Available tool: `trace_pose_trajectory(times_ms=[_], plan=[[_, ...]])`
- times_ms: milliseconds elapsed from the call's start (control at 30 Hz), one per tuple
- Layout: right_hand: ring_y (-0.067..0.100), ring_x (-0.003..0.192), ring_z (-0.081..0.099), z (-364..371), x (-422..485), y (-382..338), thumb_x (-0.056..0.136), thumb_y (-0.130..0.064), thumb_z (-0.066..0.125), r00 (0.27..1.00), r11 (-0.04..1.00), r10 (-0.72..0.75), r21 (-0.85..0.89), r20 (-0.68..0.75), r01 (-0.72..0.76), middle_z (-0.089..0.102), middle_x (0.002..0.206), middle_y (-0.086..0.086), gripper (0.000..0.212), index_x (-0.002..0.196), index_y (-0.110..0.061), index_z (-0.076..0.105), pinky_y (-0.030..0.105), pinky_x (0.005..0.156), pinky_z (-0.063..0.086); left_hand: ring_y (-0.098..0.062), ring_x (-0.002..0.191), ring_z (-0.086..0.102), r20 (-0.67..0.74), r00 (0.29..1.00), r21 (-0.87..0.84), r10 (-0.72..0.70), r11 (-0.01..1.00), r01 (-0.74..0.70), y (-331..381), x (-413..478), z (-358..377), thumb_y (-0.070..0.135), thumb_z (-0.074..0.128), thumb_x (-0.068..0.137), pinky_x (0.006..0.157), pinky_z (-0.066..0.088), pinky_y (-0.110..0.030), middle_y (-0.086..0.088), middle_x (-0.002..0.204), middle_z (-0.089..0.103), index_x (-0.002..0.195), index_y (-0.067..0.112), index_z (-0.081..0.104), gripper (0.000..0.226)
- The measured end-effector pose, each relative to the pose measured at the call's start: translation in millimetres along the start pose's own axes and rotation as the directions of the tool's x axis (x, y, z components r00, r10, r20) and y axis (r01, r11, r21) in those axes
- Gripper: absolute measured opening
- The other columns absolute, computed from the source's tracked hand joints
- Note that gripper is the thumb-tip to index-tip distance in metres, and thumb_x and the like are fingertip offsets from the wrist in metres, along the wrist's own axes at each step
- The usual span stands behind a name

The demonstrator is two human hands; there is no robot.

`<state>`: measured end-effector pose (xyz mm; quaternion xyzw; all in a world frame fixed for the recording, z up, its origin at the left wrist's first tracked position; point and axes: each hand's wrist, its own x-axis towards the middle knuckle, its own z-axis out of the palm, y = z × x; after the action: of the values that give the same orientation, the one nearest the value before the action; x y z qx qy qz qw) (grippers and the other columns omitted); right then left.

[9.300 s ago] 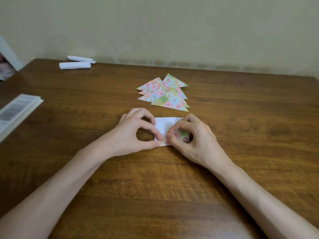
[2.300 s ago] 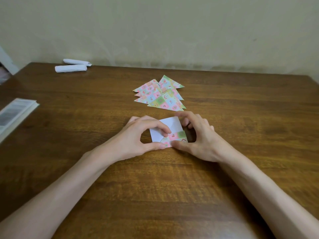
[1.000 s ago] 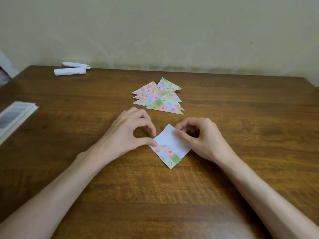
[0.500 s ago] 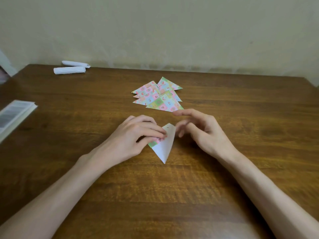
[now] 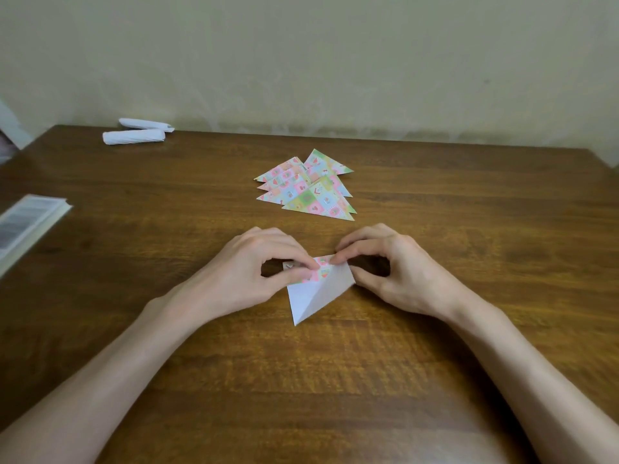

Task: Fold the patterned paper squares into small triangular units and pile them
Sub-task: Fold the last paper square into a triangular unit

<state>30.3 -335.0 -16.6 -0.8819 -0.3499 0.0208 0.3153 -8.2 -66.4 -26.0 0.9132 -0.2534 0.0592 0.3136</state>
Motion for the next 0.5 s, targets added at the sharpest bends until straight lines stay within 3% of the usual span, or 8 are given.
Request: trace_pose_trajectory(times_ms=[133,267,400,500], plan=[[0.005,0.113,0.056,3.0,1.0,2.3,0.093,-0.035,0.075,0.999,1.000,-0.023,-0.010,-0.046,0.023,0.067,0.111,-0.019,0.014,0.106,-0.034,0.080,0.024,0.097,0.045,-0.002,0.113,0.062,0.004,1.000,0.025,0.028,0.999,-0.028,7.3,-2.8,-2.1,0.067,0.069,0.088,0.095,0.044,-0.036,0.027,0.107,0.071,0.112,0.039,0.076,0.037],[0.009,0.106,0.056,5.0,1.0,2.8,0.093,-0.036,0.076,0.998,0.999,-0.036,-0.017,-0.045,0.036,0.068,0.103,-0.019,0.014,0.105,-0.032,0.080,0.026,0.093,0.047,0.000,0.116,0.057,0.024,0.998,0.107,0.066,0.992,-0.068,8.4,-3.8,-3.7,0.077,0.059,0.087,0.094,0.041,-0.034,0.026,0.106,0.070,0.106,0.037,0.078,0.048],[0.012,0.102,0.057,9.1,1.9,1.2,0.094,-0.040,0.072,0.999,0.999,-0.028,0.015,-0.037,0.029,0.069,0.100,-0.018,0.015,0.104,-0.031,0.079,0.033,0.090,0.049,0.001,0.112,0.057,-0.024,0.999,0.160,0.047,0.986,-0.042,6.9,-3.3,-1.1,0.065,0.054,0.097,0.090,0.043,-0.033,0.029,0.103,0.066,0.092,0.033,0.080,0.041],[0.009,0.097,0.057,12.8,3.5,-1.3,0.097,-0.037,0.070,0.996,0.999,0.020,0.044,-0.093,-0.016,0.070,0.095,-0.019,0.015,0.109,-0.033,0.077,0.026,0.088,0.046,-0.001,0.104,0.059,-0.072,0.997,0.153,0.031,0.988,-0.020,4.9,-3.2,2.2,0.056,0.057,0.097,0.083,0.040,-0.032,0.028,0.095,0.060,0.081,0.035,0.074,0.031]])
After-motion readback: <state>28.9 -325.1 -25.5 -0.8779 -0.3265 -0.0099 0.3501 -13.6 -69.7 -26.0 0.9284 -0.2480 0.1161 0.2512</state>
